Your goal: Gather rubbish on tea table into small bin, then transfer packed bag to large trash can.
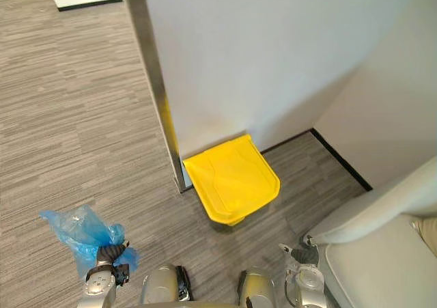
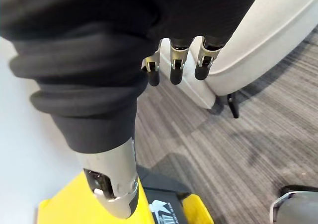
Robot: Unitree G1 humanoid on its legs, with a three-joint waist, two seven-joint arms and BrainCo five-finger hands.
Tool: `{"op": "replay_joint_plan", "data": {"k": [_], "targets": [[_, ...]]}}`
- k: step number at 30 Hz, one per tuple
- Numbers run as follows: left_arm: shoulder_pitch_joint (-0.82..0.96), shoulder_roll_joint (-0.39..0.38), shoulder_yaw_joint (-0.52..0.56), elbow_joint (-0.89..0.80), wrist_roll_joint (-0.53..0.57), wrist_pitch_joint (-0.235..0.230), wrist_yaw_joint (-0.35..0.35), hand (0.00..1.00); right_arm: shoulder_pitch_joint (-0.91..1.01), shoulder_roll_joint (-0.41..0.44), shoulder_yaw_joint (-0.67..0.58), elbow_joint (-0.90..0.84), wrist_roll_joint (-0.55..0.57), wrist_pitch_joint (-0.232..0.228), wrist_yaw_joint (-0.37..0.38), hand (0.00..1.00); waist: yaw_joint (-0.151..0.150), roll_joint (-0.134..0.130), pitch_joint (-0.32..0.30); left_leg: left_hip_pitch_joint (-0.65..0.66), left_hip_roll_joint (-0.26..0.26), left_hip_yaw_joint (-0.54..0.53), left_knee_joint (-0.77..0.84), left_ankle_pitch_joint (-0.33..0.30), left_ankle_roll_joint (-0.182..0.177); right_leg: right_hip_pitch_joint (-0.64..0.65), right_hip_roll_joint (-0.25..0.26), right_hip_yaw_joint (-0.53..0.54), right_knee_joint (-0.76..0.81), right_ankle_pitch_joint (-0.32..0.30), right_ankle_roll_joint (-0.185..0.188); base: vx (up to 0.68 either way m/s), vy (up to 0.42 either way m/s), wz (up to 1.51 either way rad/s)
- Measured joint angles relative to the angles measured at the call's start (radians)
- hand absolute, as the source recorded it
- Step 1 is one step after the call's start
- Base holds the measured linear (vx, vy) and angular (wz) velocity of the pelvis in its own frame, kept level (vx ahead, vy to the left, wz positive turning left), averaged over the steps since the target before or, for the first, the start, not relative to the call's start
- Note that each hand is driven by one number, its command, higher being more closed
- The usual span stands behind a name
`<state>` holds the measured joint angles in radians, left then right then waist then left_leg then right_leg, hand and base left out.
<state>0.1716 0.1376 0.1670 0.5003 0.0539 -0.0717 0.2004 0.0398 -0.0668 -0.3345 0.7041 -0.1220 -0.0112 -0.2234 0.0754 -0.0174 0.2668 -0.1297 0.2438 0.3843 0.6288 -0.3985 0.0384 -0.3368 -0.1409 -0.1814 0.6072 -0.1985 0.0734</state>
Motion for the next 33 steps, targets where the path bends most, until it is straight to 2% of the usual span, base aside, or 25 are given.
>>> {"op": "replay_joint_plan", "data": {"k": [3, 4, 5, 6, 7, 8, 10, 11, 13, 18, 23, 24, 26, 27, 29, 30, 33], "targets": [[-0.075, 0.013, -0.008, 0.025, -0.004, 0.0, 0.006, 1.0, -0.019, -0.032, 0.001, -0.025, 0.012, 0.002, -0.021, 0.0, -0.003, -0.009, 0.035, -0.012, -0.008, -0.051, 0.133, -0.091, -0.004, -0.064, -0.005, -0.056, -0.245, 0.123, 0.039, 0.18, -0.069, 0.64], [-0.087, 0.009, -0.011, 0.03, -0.004, 0.0, 0.007, 1.0, -0.019, -0.041, 0.001, -0.025, 0.016, 0.006, -0.024, 0.0, -0.003, -0.007, 0.037, -0.012, -0.01, -0.069, 0.162, -0.113, -0.011, -0.064, -0.005, -0.061, -0.266, 0.132, 0.042, 0.25, -0.124, 0.87], [-0.108, -0.007, -0.017, 0.044, -0.004, -0.001, 0.017, 1.0, -0.023, -0.064, 0.0, -0.025, 0.018, 0.018, -0.029, 0.0, -0.003, 0.005, 0.043, 0.002, -0.01, -0.115, 0.199, -0.156, -0.028, -0.052, 0.001, -0.039, -0.235, 0.156, 0.043, 0.16, -0.077, 0.6], [-0.113, -0.014, -0.022, 0.049, -0.005, 0.0, 0.019, 1.0, -0.028, -0.073, -0.001, -0.025, 0.024, 0.019, -0.03, 0.0, 0.0, 0.008, 0.042, 0.011, -0.007, -0.127, 0.199, -0.163, -0.038, -0.05, 0.005, -0.036, -0.212, 0.151, 0.05, 0.29, -0.129, 0.58], [-0.113, -0.014, -0.044, 0.049, -0.005, -0.002, 0.019, 1.0, -0.031, -0.079, -0.006, -0.041, 0.043, 0.019, -0.033, 0.0, -0.001, 0.026, 0.042, 0.017, -0.006, -0.158, 0.189, -0.172, -0.054, -0.058, 0.021, -0.007, -0.167, 0.131, 0.069, 0.3, -0.152, 0.45], [-0.119, -0.014, -0.049, 0.049, -0.005, -0.002, 0.018, 1.0, -0.028, -0.078, -0.013, -0.065, 0.051, 0.017, -0.035, 0.0, -0.002, 0.032, 0.045, 0.021, -0.004, -0.188, 0.181, -0.183, -0.076, -0.078, 0.035, 0.02, -0.101, 0.103, 0.055, 0.36, -0.199, 0.5], [-0.121, -0.017, -0.05, 0.049, -0.004, -0.001, 0.018, 1.0, -0.027, -0.068, -0.03, -0.069, 0.062, 0.019, -0.034, 0.0, -0.002, 0.043, 0.043, 0.034, 0.013, -0.229, 0.174, -0.195, -0.101, -0.09, 0.036, -0.007, -0.015, 0.025, 0.052, 0.32, -0.21, 0.42], [-0.127, -0.017, -0.054, 0.048, -0.004, -0.001, 0.018, 1.0, -0.028, -0.04, -0.054, -0.087, 0.078, 0.018, -0.035, 0.0, -0.001, 0.048, 0.038, 0.038, 0.031, -0.265, 0.156, -0.19, -0.124, -0.09, 0.046, -0.046, 0.007, -0.008, 0.054, 0.35, -0.249, 0.25], [-0.137, -0.024, -0.063, 0.048, -0.005, 0.001, 0.016, 1.0, -0.03, -0.014, -0.058, -0.103, 0.081, 0.018, -0.035, 0.0, 0.003, 0.045, 0.037, 0.052, 0.044, -0.279, 0.111, -0.177, -0.15, -0.093, 0.068, -0.052, 0.007, -0.023, 0.042, 0.27, -0.221, -0.02], [-0.158, -0.059, -0.087, 0.039, -0.003, 0.002, -0.003, 1.0, -0.034, 0.024, -0.025, -0.103, 0.081, 0.019, -0.027, 0.0, -0.004, 0.047, 0.034, 0.049, 0.055, -0.299, 0.044, -0.16, -0.181, -0.12, 0.088, -0.064, 0.008, -0.044, 0.028, 0.09, -0.178, -0.03], [-0.155, -0.049, -0.096, 0.038, -0.003, 0.002, -0.005, 1.0, -0.087, 0.02, 0.18, -0.101, 0.068, 0.02, -0.01, 0.0, -0.001, 0.046, 0.031, -0.008, 0.047, -0.379, -0.032, -0.134, -0.216, -0.171, 0.112, -0.092, -0.031, -0.042, 0.022, 0.01, -0.186, 0.16], [-0.156, -0.044, -0.115, 0.037, -0.003, -0.001, -0.005, 1.0, -0.172, 0.016, 0.246, -0.093, 0.029, 0.02, -0.011, 0.0, 0.001, 0.046, 0.029, -0.045, 0.037, -0.431, -0.078, -0.093, -0.224, -0.193, 0.119, -0.115, -0.063, -0.041, 0.022, 0.02, -0.233, 0.43], [-0.159, -0.037, -0.135, 0.03, -0.003, -0.002, -0.005, 1.0, -0.292, -0.003, 0.307, -0.052, 0.003, 0.017, -0.013, 0.0, 0.011, 0.048, 0.028, -0.073, 0.032, -0.469, -0.111, -0.04, -0.208, -0.205, 0.138, -0.133, -0.097, -0.038, 0.022, 0.02, -0.254, 0.39], [-0.171, -0.038, -0.16, 0.016, -0.003, -0.006, -0.004, 1.0, -0.409, -0.04, 0.332, 0.002, -0.008, 0.015, -0.015, 0.0, 0.033, 0.048, 0.028, -0.095, 0.035, -0.49, -0.116, -0.011, -0.218, -0.213, 0.141, -0.154, -0.109, -0.024, -0.001, 0.0, -0.223, 0.32], [-0.174, -0.038, -0.172, 0.002, -0.004, -0.014, -0.003, 1.0, -0.5, -0.078, 0.344, 0.049, -0.009, 0.013, -0.017, 0.0, 0.048, 0.048, 0.028, -0.11, 0.033, -0.494, -0.12, -0.007, -0.22, -0.213, 0.141, -0.171, -0.123, -0.014, -0.023, -0.03, -0.16, 0.3], [-0.172, -0.037, -0.174, -0.025, -0.004, -0.028, 0.001, 1.0, -0.605, -0.12, 0.345, 0.11, -0.007, 0.019, -0.024, 0.0, 0.054, 0.049, 0.03, -0.127, 0.032, -0.504, -0.124, 0.007, -0.211, -0.213, 0.141, -0.188, -0.137, -0.011, -0.027, -0.05, -0.133, 0.29], [-0.169, -0.034, -0.187, -0.056, -0.02, -0.046, 0.018, 1.0, -0.714, -0.196, 0.369, 0.18, -0.005, 0.02, -0.035, 0.0, 0.057, 0.053, 0.038, -0.146, 0.032, -0.515, -0.135, 0.017, -0.217, -0.213, 0.139, -0.203, -0.16, 0.0, -0.043, -0.07, -0.093, 0.22]]}}
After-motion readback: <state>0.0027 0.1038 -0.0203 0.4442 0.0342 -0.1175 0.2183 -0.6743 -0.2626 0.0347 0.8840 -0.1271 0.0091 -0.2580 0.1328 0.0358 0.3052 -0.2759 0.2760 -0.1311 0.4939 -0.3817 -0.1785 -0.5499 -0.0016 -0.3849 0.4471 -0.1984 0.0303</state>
